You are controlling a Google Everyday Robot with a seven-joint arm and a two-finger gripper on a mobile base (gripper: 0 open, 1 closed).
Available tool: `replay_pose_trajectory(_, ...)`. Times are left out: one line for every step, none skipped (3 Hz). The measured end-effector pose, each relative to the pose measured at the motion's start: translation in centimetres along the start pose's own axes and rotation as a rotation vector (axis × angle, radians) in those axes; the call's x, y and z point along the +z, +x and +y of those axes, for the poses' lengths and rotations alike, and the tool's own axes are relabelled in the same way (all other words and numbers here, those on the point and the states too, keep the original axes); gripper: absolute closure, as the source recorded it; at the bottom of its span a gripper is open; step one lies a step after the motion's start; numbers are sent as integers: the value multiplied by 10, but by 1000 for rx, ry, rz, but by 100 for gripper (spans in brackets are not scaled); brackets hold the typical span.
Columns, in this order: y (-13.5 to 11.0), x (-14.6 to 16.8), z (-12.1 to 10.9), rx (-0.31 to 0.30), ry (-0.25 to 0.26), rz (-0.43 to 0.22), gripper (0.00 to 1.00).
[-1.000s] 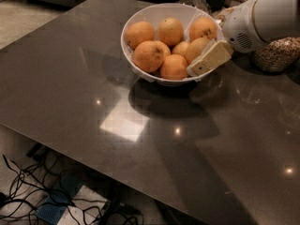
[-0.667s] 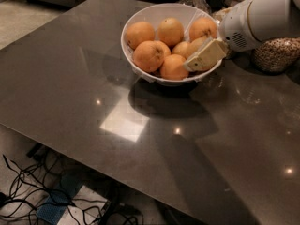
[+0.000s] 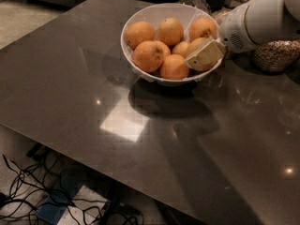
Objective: Pick orange from white bowl
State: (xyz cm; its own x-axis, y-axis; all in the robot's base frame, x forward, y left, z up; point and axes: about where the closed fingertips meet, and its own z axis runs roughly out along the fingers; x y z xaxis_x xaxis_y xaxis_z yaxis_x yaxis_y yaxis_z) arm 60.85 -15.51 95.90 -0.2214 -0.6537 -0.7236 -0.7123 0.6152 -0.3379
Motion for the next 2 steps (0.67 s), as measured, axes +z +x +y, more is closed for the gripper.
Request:
replay_pose_trajectory(10,4,-5,29,18,16,21)
replay_pose_trajectory(18,8,-6,50,22,27,31)
